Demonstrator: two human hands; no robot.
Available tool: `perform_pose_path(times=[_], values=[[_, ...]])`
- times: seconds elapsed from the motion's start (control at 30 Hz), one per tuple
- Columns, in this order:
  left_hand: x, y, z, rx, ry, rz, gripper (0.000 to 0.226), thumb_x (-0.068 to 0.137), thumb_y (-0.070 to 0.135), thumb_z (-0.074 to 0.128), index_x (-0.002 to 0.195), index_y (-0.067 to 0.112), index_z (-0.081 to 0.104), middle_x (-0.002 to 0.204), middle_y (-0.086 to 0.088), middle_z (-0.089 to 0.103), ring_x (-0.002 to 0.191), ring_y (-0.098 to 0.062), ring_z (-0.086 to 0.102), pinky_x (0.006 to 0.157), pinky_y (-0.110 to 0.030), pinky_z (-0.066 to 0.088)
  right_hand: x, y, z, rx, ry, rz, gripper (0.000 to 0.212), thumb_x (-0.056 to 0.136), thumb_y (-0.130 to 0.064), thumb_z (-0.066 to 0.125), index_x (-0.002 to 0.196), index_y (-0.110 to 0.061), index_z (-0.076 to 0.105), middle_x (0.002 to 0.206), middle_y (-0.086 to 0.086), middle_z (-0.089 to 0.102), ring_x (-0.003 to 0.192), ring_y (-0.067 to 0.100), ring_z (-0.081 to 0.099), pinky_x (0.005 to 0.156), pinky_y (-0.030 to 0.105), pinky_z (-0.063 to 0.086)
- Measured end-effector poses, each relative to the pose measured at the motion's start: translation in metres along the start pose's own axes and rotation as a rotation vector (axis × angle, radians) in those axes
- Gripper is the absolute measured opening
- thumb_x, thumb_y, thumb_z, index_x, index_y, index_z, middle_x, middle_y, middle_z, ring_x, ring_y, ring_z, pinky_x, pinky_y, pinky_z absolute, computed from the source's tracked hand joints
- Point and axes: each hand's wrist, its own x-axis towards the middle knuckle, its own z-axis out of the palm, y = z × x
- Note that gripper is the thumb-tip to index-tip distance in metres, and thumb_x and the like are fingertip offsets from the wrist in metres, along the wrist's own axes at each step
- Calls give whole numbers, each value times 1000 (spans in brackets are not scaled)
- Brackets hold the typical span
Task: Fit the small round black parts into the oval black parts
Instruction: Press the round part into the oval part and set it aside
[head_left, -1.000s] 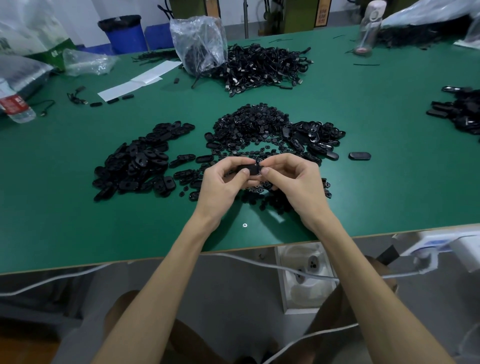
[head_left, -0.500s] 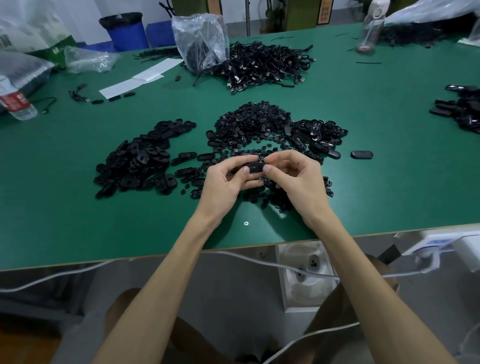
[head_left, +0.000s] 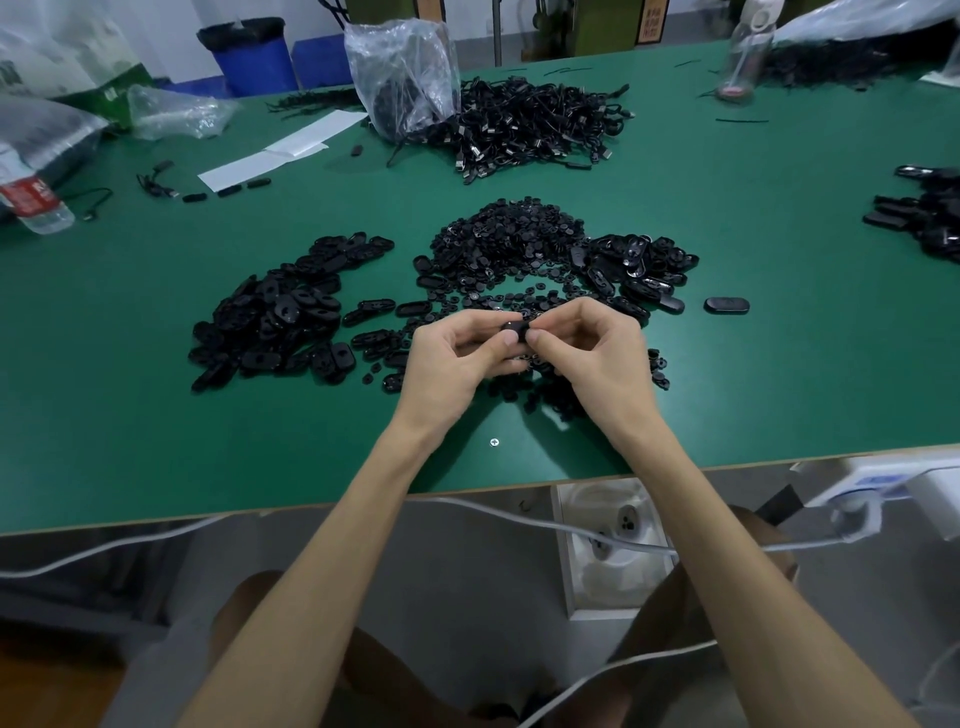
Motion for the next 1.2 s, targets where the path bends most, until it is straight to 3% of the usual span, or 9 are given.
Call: perform_pose_path(times=[0.67, 0.83, 0.93, 1.07, 1.2], values=[[1, -3, -2, 6, -25, 20, 18, 95, 2, 72, 112, 9, 76, 102, -11, 79, 96, -26, 78, 82, -34, 64, -2, -4, 0, -42, 15, -9, 6, 88, -13, 81, 92, -14, 76, 80, -4, 76, 76, 9, 71, 71, 21, 56], [1, -4, -2, 4, -33, 15, 20, 94, 1, 73, 114, 1, 74, 101, -12, 79, 95, -26, 77, 83, -35, 64, -3, -7, 1, -126, 37, -53, 4, 89, -13, 80, 91, -15, 76, 79, -7, 74, 72, 2, 66, 67, 13, 48], [1, -3, -3, -6, -26, 21, 19, 94, 0, 73, 113, -2, 74, 102, -14, 78, 95, -27, 77, 82, -32, 63, -5, -8, 2, -210, 58, -131, 4, 88, -11, 80, 92, -12, 78, 87, -1, 72, 77, 8, 64, 69, 13, 46], [1, -3, -5, -48, 26, 6, 21, 93, -2, 73, 114, -6, 71, 103, -19, 77, 94, -30, 77, 82, -31, 63, -7, -10, 7, -332, 34, -273, 11, 91, -7, 77, 101, -7, 81, 97, 4, 66, 84, 1, 59, 75, 7, 41], [2, -4, -8, -90, 82, -22, 21, 93, 1, 74, 114, -3, 71, 102, -18, 78, 95, -33, 78, 86, -34, 63, -9, -11, 8, -326, -42, -276, 20, 96, -7, 71, 113, -13, 80, 101, 2, 62, 87, 0, 56, 75, 9, 42]])
